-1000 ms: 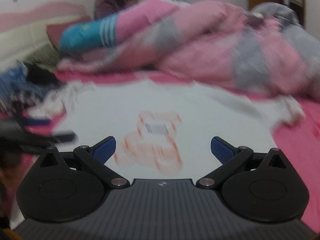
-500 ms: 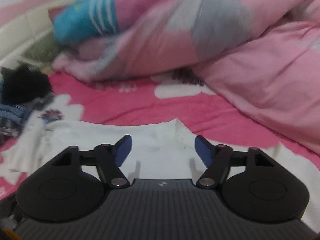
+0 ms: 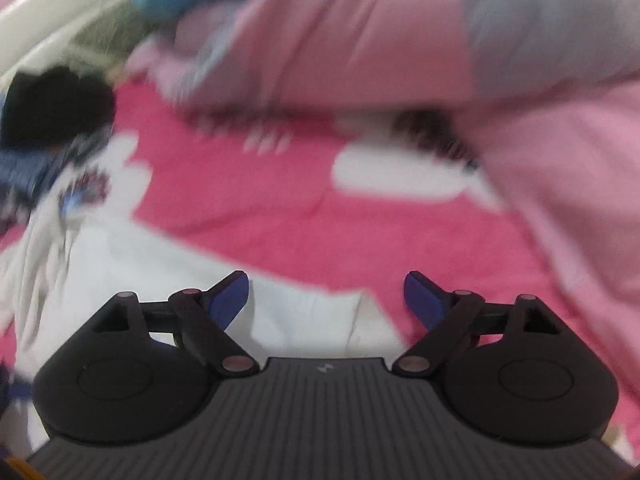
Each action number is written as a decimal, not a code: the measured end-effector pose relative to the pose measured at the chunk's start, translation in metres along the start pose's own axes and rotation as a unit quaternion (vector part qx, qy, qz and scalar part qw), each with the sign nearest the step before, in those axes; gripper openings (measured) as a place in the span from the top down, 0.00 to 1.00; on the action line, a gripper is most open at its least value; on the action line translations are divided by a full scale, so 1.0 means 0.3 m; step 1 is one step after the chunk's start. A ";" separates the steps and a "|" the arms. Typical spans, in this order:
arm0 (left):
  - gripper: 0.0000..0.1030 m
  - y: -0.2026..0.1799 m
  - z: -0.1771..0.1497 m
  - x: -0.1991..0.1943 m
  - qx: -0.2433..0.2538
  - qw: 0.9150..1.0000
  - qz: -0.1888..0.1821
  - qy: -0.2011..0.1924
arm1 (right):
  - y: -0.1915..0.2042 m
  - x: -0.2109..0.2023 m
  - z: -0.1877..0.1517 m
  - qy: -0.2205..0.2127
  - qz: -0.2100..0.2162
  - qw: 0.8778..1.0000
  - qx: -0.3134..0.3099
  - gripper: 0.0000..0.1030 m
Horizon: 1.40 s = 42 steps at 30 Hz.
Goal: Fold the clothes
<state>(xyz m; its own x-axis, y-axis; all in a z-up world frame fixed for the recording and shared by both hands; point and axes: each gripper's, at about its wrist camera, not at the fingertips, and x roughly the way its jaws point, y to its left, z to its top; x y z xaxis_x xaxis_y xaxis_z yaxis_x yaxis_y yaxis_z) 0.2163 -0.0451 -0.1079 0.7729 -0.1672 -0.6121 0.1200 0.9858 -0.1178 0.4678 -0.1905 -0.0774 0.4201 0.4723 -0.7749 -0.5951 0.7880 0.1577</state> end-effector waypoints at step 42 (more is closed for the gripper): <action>0.03 0.000 0.000 0.007 0.005 1.000 0.006 -0.001 | -0.038 -0.233 -0.021 -0.138 -0.114 0.979 0.103 0.78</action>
<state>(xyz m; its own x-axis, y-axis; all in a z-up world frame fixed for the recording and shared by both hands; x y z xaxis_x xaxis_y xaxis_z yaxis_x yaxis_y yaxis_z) 0.2178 -0.0456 -0.1092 0.7754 -0.1547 -0.6122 0.1167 0.9879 -0.1017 0.4408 -0.2350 -0.0288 0.7110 0.3418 -0.6146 -0.3261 0.9345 0.1425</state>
